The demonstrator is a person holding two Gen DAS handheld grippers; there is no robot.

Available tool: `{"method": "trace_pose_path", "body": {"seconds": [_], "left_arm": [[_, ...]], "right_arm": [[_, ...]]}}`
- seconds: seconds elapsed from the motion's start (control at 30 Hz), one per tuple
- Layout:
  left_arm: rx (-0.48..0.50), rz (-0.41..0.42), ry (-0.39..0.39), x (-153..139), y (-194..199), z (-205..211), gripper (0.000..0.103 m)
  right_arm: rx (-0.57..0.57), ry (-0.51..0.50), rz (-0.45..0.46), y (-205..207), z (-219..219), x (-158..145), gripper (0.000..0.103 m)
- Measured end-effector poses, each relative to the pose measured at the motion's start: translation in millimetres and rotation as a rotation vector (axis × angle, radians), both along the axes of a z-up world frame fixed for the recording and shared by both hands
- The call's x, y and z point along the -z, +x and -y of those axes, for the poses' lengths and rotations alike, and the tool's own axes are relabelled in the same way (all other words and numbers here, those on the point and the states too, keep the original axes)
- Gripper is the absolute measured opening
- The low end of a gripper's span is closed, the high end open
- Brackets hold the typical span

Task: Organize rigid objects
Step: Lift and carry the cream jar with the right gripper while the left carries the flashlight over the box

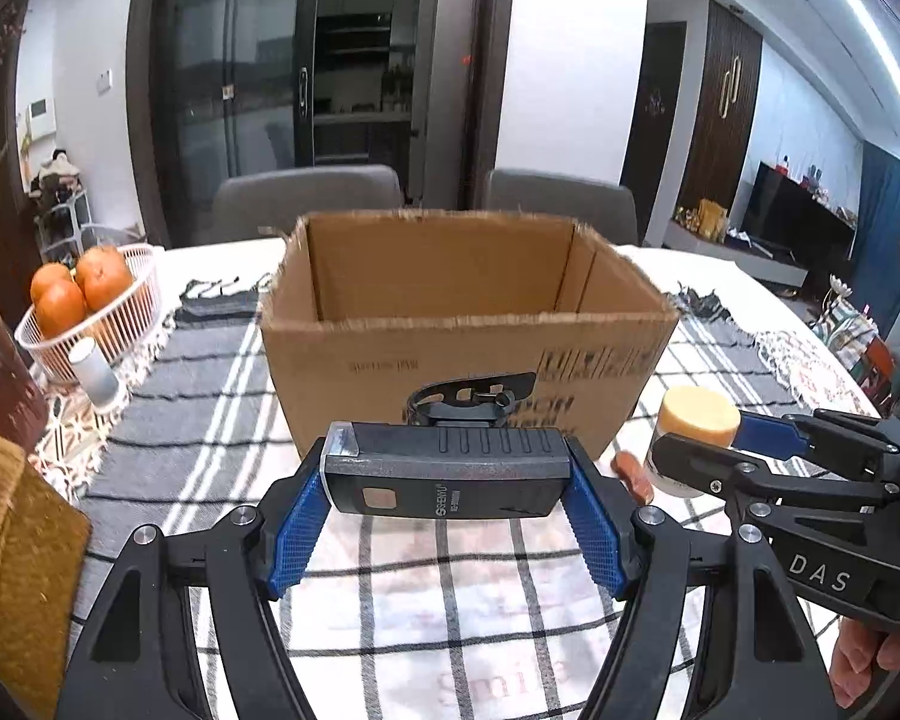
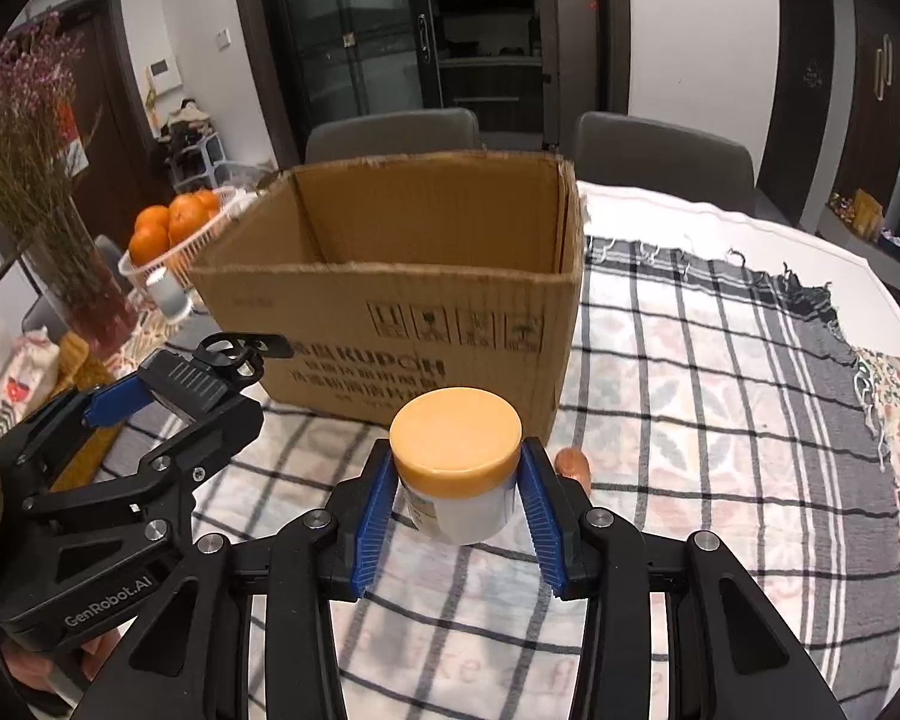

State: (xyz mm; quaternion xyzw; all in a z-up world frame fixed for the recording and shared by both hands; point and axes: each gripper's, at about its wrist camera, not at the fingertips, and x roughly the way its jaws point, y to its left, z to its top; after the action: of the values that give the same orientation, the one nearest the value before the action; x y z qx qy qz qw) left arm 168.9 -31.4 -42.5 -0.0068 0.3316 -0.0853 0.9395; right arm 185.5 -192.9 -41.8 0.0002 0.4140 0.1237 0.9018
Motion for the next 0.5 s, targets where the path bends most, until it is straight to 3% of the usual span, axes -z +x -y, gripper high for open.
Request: {"method": "trace_pose_path", "body": {"seconds": [0.37, 0.5], "left_arm": [[0.026, 0.008, -0.047, -36.2, 10.5, -13.0, 0.072], [0.024, 0.029, -0.029, -48.0, 16.7, -15.1, 0.072]], "right_arm": [[0.016, 0.021, 0.085, -3.1, -9.2, -44.9, 0.042], [0.011, 0.016, 0.11, -0.1, -12.3, -55.9, 0.042]]}}
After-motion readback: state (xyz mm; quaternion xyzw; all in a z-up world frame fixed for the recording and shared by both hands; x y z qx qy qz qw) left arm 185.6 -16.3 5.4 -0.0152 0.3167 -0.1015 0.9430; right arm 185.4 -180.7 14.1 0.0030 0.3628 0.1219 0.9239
